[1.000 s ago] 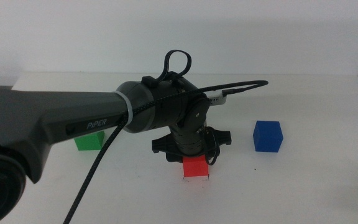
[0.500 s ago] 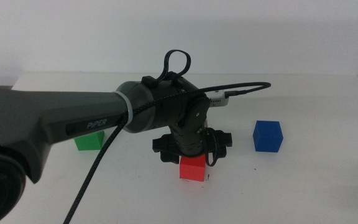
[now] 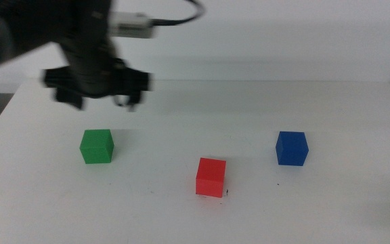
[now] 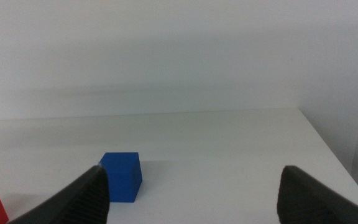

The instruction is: Stack red cubes first, then green, then blue cubes in a specific spot.

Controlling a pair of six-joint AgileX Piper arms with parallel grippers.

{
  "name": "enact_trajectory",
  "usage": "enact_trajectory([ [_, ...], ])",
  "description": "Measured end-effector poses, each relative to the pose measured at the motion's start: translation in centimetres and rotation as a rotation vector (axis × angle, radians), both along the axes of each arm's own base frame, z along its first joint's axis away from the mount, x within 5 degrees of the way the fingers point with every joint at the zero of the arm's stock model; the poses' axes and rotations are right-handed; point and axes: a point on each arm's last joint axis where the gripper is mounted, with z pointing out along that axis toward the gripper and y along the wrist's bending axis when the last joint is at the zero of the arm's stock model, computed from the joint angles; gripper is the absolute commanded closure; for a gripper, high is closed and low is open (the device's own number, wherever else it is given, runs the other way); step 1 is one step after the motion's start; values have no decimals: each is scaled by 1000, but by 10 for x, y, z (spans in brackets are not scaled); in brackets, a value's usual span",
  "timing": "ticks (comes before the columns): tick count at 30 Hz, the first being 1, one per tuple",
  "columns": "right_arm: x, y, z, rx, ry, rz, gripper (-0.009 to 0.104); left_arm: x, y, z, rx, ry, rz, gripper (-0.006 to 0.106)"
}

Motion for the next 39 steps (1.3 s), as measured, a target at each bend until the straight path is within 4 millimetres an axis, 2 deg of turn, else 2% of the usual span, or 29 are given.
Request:
enact_trajectory([
  [3, 0, 0, 0, 0, 0, 0, 2, 17, 38, -9, -14, 56, 33, 7],
  [8, 0, 0, 0, 1, 0, 0, 2, 44, 71, -39, -78, 105, 42, 7],
  [12, 0, 0, 0, 1, 0, 0, 2, 60, 79, -69, -88, 140, 46, 7],
  [20, 0, 0, 0, 1, 0, 0, 2, 76, 74, -120, -109, 227, 37, 10],
  [23, 0, 0, 0, 1, 0, 0, 2, 79, 74, -135, -107, 257, 38, 23],
  [26, 0, 0, 0, 1, 0, 0, 2, 81, 73, -143, -106, 263, 39, 48],
  [29, 0, 0, 0, 1, 0, 0, 2, 81, 72, -139, -120, 250, 42, 73],
  [32, 0, 0, 0, 1, 0, 0, 2, 73, 59, -119, -148, 226, 45, 91],
  [34, 0, 0, 0, 1, 0, 0, 2, 62, 35, -94, -164, 182, 23, 99],
  [36, 0, 0, 0, 1, 0, 0, 2, 43, -4, -69, -194, 138, -27, 102],
  [39, 0, 0, 0, 1, 0, 0, 2, 9, -65, -53, -246, 126, -119, 102],
])
